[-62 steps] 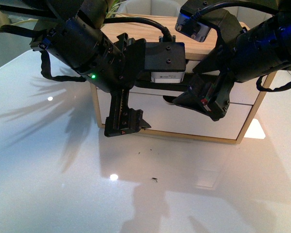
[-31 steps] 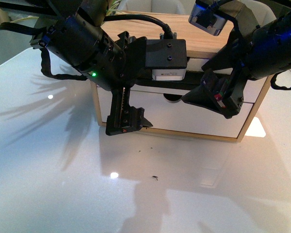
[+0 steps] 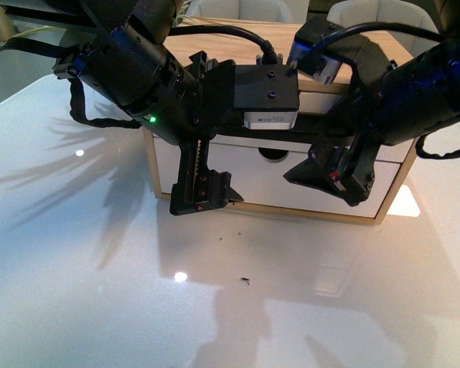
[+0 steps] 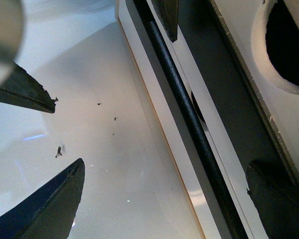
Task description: Pull drawer
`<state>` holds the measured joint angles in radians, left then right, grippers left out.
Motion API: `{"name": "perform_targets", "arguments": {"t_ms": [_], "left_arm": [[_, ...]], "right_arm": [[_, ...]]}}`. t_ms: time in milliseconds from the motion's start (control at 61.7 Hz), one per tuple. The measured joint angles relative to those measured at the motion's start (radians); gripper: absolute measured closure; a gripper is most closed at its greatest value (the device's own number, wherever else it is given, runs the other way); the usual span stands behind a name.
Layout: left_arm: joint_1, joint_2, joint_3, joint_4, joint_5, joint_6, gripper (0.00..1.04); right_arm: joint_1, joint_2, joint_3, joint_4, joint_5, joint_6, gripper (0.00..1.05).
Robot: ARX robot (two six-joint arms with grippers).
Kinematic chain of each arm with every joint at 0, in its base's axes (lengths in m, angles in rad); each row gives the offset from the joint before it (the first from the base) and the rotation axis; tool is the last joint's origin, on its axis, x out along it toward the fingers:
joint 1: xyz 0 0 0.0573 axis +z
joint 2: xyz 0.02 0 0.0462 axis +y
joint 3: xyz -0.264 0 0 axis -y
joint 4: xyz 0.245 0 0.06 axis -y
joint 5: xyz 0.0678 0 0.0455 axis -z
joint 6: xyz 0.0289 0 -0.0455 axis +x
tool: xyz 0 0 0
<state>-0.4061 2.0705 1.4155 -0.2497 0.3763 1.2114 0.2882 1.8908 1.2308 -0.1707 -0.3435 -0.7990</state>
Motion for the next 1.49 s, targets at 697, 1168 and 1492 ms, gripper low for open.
{"name": "perform_targets", "arguments": {"t_ms": [697,1168,1492], "left_arm": [[-0.02,-0.132,-0.143,-0.15,0.016,0.129,0.07],[-0.039,-0.359,-0.457,0.061,0.103,0.007,0.07],[-0.01,-0.725,-0.744,0.484,0.079,-0.376,0.07]], "right_arm": [[0.027,-0.132,-0.124,-0.198,-0.098,-0.123,0.09],[0.066,-0.393,-0.426,-0.003,-0.188,0.025,0.09],[-0.01,-0.784,-0.675,0.245,-0.154,0.322,0.09]]}}
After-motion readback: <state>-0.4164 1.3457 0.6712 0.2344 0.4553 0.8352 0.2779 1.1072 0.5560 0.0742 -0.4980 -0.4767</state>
